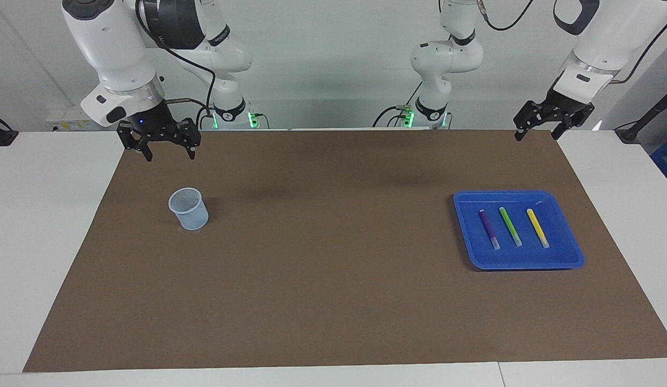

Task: Transfer and insert pens with both arms

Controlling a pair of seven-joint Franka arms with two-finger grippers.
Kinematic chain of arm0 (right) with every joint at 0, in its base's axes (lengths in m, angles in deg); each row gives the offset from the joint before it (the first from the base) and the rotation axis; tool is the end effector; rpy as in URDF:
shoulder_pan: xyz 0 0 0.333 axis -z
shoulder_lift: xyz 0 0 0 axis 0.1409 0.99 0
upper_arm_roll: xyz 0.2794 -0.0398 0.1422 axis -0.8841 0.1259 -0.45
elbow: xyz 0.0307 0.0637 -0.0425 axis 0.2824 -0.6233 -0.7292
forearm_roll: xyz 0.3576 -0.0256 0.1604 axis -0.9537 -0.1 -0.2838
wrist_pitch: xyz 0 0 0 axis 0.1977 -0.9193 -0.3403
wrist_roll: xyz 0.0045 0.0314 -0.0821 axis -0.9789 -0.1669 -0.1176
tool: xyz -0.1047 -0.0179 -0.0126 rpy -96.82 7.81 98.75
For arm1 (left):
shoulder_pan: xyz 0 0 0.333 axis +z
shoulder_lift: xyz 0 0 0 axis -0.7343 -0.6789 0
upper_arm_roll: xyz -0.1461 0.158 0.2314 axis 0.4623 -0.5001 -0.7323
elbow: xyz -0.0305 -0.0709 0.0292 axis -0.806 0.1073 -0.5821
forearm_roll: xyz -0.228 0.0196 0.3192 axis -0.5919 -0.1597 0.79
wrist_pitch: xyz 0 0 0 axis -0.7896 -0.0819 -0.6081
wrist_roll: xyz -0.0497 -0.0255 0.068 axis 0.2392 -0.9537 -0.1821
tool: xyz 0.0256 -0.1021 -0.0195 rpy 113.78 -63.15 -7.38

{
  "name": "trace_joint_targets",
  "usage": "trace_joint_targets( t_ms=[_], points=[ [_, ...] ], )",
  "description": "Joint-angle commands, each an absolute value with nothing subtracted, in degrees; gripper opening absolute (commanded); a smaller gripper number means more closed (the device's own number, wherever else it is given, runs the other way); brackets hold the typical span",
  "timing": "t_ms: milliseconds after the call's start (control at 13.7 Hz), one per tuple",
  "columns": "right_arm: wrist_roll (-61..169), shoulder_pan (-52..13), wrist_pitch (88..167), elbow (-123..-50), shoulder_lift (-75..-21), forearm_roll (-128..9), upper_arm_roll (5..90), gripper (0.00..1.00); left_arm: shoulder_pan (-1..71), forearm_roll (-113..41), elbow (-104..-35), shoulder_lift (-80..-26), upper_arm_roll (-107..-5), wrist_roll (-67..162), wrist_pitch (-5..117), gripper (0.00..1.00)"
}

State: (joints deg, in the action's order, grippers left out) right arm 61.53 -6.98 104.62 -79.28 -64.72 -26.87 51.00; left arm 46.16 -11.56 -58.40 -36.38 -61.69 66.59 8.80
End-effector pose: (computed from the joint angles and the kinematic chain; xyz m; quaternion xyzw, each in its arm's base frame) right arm 0.5508 0.0224 0.5964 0.9994 0.0290 -0.0014 0.0169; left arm 0.5192 0.0174 0.6227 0.9999 -0.0146 -0.0010 0.0079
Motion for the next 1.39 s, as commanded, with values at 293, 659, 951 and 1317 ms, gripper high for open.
trace_joint_targets(
  t_ms=[293, 659, 951, 1317],
  points=[
    [60.42, -6.17, 104.51, -80.25, -65.81, -26.78, 50.61, 1.00, 46.54, -10.74, -57.68, -36.07, -61.46, 65.96, 8.35, 1.00],
    [60.42, -6.17, 104.51, -80.25, -65.81, -26.78, 50.61, 1.00, 46.10, -10.74, -57.77, -35.89, -61.55, 66.05, 8.62, 1.00],
    [60.42, -6.17, 104.51, -80.16, -65.81, -26.78, 50.61, 1.00, 46.10, -10.74, -58.21, -35.54, -61.55, 66.05, 8.71, 1.00],
    [60.42, -6.17, 104.60, -80.25, -65.81, -26.78, 50.61, 1.00, 46.10, -10.83, -58.12, -35.45, -61.55, 65.96, 8.44, 1.00]
  ],
)
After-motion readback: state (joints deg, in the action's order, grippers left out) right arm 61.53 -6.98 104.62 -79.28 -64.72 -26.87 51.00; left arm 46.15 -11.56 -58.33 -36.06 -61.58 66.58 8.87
